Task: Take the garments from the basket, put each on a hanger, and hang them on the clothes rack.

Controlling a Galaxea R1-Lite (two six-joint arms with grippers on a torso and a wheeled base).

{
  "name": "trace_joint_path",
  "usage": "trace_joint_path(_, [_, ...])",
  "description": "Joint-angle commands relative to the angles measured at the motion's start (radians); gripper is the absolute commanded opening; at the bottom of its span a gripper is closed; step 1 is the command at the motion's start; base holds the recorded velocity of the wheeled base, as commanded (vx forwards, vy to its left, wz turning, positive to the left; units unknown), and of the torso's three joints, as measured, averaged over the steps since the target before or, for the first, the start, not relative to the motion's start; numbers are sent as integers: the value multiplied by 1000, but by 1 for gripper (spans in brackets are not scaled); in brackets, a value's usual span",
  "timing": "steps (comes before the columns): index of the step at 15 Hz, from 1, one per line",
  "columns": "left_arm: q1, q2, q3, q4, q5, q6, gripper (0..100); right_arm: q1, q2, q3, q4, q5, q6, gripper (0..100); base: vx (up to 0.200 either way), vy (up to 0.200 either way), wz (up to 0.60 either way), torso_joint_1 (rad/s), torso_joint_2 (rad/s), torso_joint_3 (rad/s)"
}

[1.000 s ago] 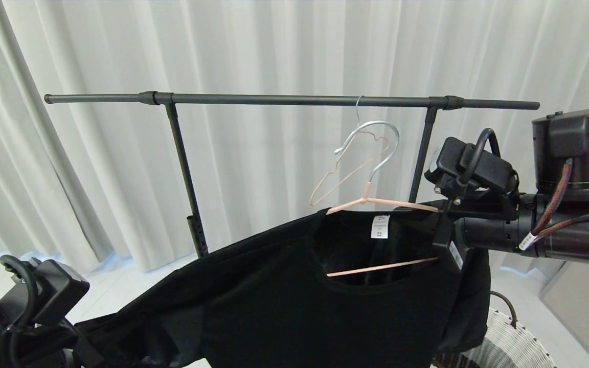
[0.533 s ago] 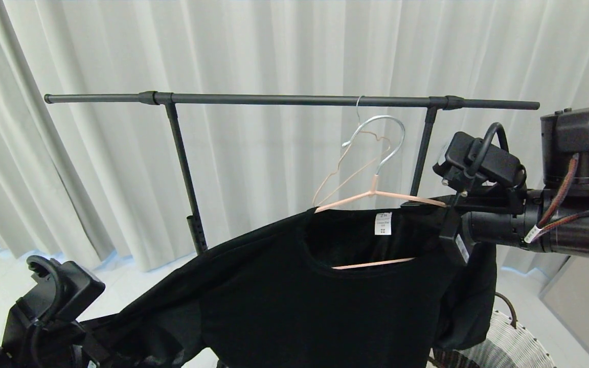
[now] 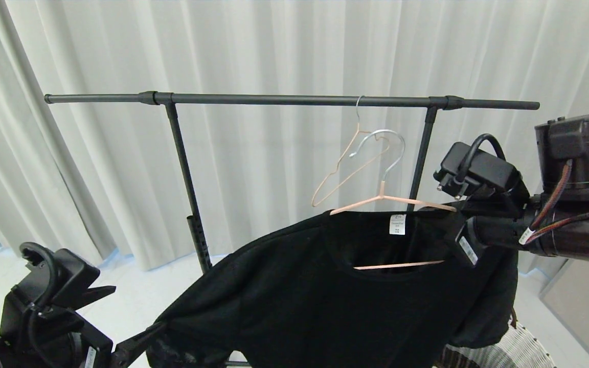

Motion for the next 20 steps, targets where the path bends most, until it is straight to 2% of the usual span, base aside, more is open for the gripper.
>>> trace_joint_path(1, [10, -9, -20, -1, 11, -33, 100, -28, 0, -4, 31, -52, 3, 0, 0, 0, 0, 0, 0, 0])
trace_joint_path(4, [71, -7, -21, -1, 90, -40, 100, -58, 3, -14, 111, -168, 89, 0, 0, 0, 0, 0, 0, 0])
trace_joint_path(8, [77, -14, -53, -13, 129, -39, 100, -78, 35, -110, 405, -276, 405, 0, 0, 0, 0, 0, 0, 0])
trace_joint_path(9, [77, -11, -53, -32, 131, -36, 100, -78, 52, -130, 424, -293, 479, 0, 0, 0, 0, 0, 0, 0])
trace_joint_path(10, [77, -11, -53, -35, 132, -36, 100, -78, 55, -133, 425, -294, 490, 0, 0, 0, 0, 0, 0, 0])
trace_joint_path(11, [77, -9, -57, -42, 142, -33, 100, -89, 85, -149, 431, -336, 563, 0, 0, 0, 0, 0, 0, 0])
trace_joint_path(16, [76, -7, -73, -42, 142, -30, 100, -169, 131, -176, 471, -447, 586, 0, 0, 0, 0, 0, 0, 0])
trace_joint_path(20, [66, -6, -92, -42, 139, -28, 100, -221, 200, -297, 473, -544, 596, 0, 0, 0, 0, 0, 0, 0])
